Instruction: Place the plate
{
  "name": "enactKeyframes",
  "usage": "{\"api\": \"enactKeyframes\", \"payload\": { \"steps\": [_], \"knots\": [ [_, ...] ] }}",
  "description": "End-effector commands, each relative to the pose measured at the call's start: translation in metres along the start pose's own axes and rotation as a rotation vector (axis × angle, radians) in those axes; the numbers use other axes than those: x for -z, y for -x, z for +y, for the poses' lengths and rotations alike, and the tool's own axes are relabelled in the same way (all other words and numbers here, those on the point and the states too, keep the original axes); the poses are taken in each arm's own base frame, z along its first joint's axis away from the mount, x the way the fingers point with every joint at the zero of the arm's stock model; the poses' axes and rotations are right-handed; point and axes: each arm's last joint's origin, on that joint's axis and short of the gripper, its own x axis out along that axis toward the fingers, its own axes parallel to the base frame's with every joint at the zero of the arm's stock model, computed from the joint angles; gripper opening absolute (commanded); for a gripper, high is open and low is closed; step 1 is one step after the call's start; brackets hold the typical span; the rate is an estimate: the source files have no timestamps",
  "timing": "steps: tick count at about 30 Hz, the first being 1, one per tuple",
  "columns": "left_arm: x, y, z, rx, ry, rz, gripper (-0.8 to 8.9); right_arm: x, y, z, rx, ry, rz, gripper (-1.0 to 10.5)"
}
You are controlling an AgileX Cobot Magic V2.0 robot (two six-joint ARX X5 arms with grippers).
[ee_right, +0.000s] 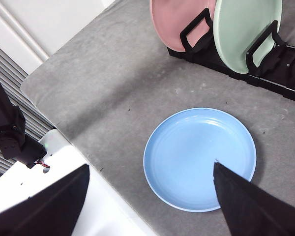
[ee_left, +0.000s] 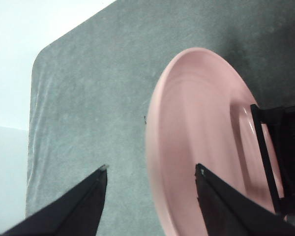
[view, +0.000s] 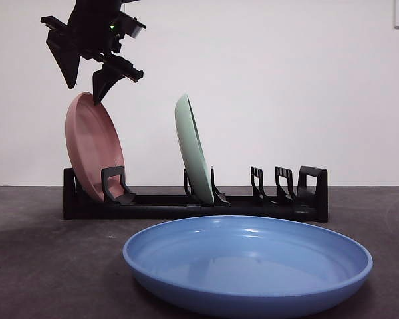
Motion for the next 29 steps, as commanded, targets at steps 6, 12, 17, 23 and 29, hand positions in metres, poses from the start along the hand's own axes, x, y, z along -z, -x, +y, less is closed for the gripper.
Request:
{"api": "enactKeyframes", "payload": {
  "steps": [6, 12, 17, 23, 29],
  "knots": [
    [-0.003, -0.013, -0.009, 0.007, -0.035, 0.026, 2.68, -0.002, 0.0, 0.001, -0.008, 0.008, -0.001, 4.0],
    [-0.002, -0.017, -0.013, 0.008, -0.049, 0.039, 1.43, -0.001, 0.0, 0.001, -0.006, 0.006, 0.004, 4.0],
    [-0.002, -0.017, -0.014, 0.004, -0.051, 0.036, 0.81, -0.001, 0.0, 0.001, -0.005, 0.006, 0.004, 4.0],
    [-0.008, -0.01, -0.011, -0.027, -0.043, 0.011, 0.23, -0.001, 0.0, 0.001, -0.006, 0.006, 0.005, 4.0],
    [-0.019, 0.004, -0.001, -0.031, -0.007, -0.037, 0.14, -0.001, 0.0, 0.001, -0.005, 0.005, 0.008, 4.0]
  ]
}}
